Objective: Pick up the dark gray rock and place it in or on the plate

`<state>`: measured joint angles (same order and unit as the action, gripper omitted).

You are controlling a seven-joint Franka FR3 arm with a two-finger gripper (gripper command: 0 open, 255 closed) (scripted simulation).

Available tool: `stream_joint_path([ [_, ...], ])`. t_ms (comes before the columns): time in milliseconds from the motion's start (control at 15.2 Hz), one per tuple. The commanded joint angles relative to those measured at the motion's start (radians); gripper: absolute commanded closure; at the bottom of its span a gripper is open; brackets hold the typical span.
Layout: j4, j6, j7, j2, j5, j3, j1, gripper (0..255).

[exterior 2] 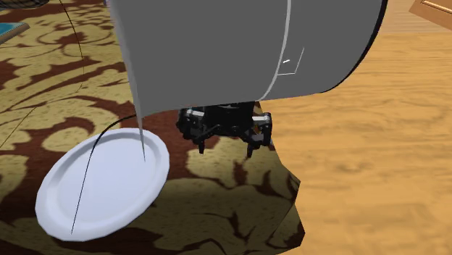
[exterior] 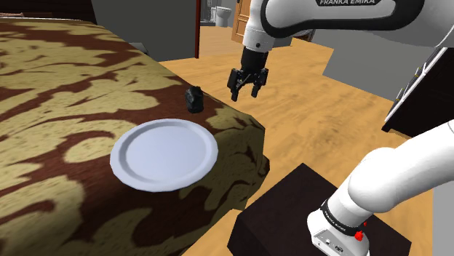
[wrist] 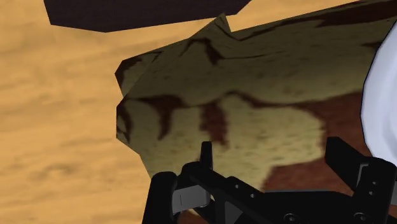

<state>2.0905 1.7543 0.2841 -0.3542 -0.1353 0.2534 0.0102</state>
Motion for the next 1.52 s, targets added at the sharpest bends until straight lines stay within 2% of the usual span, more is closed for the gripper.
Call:
stream_joint_path([
  [0, -0.069, 0.019, 0.052, 0.077, 0.024, 0.030, -0.003, 0],
  [462, -0.345, 0.028, 0.249, 0.350, 0.157, 0.119, 0.018, 0],
  [858, -0.664, -0.040, 0.398, 0.615, 0.310, 0.147, 0.092, 0],
  [1452, -0.561, 0.062, 0.402, 0.614, 0.311, 0.140, 0.085, 0],
])
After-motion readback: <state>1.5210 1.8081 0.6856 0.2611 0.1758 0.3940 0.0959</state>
